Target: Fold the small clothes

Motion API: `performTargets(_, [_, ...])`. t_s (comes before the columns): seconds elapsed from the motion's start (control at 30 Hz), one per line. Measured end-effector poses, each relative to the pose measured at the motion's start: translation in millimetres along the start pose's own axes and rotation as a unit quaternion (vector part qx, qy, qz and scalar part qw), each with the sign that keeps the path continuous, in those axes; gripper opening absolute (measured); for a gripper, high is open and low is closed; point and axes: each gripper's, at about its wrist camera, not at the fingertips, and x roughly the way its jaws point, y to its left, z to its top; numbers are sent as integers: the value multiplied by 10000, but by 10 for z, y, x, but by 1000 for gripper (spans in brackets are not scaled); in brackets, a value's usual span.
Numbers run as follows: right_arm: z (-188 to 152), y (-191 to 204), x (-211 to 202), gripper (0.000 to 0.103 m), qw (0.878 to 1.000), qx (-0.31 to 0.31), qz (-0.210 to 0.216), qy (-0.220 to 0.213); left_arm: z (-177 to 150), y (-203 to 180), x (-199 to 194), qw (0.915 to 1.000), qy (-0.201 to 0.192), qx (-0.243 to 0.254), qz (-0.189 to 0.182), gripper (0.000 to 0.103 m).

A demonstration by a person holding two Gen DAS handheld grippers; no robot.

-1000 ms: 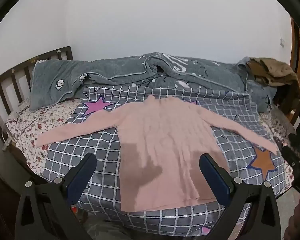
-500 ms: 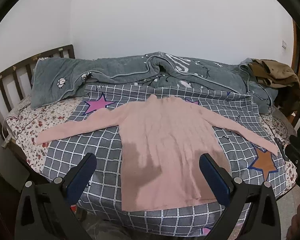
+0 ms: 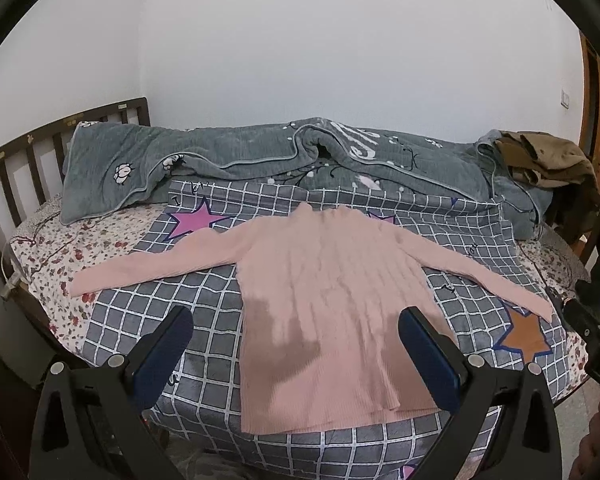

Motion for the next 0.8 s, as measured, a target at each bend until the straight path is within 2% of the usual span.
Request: performTargets(0.8, [18, 40, 13, 97, 10000, 7, -11, -38, 42, -33, -20, 9999, -26, 76, -61, 103])
